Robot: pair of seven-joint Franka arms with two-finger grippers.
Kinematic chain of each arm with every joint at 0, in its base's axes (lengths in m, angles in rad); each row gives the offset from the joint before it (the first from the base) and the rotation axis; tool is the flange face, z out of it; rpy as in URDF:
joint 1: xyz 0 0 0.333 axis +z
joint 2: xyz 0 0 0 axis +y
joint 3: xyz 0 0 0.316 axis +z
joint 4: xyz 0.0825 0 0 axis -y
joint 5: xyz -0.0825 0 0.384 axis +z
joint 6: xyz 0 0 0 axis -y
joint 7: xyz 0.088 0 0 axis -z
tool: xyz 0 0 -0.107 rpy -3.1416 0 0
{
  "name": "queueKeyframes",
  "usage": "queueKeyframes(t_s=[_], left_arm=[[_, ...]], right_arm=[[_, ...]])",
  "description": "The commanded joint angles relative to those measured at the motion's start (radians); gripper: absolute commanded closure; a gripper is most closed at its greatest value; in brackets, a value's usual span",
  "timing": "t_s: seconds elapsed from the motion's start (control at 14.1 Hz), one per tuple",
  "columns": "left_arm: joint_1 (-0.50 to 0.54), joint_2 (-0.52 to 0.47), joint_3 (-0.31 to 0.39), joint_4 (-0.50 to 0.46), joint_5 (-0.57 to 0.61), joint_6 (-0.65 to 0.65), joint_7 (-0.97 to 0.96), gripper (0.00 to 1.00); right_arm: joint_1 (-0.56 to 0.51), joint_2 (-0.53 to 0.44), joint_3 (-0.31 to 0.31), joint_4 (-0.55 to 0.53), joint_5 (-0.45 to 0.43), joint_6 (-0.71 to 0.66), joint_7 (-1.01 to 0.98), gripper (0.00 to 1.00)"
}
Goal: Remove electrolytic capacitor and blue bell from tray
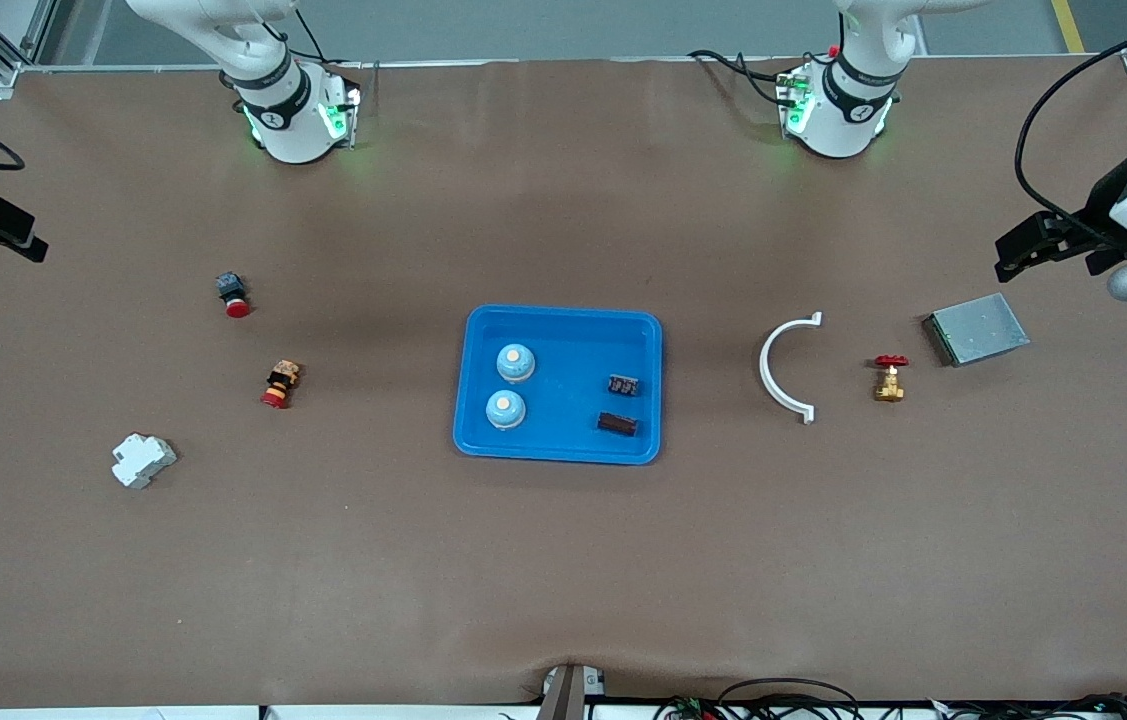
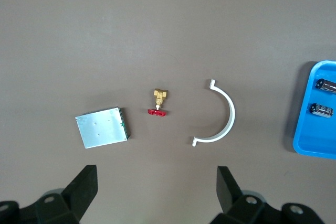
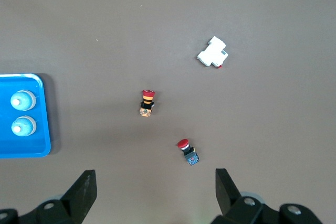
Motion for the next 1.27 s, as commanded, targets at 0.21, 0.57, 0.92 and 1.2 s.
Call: queueKeyframes(t_s=[0.21,0.57,0.92,1.2], left_arm=[[-0.004,0.022,-0.011,0.015,-0.021,-0.009,-0.102,0.0],[-0.041,0.039,-0.014,0.015,-0.021,-0.008,-0.177,0.0],[-0.065,0.059,-0.014,0.015,-0.021,-0.008,-0.236,0.0],[-0.076,0.068,-0.02,0.015,-0.021,-0.008,-0.239,0.0]], right_arm=[[-0.006,-0.007,0.002,0.01,-0.002,-0.013,0.005,0.0],[-0.003,-0.007,0.002,0.011,0.009,0.0,0.005,0.0],[-0.006,-0.007,0.001,0.016,0.007,-0.003,0.005,0.0],[-0.008,-0.007,0.001,0.025,0.007,-0.008,0.005,0.0]])
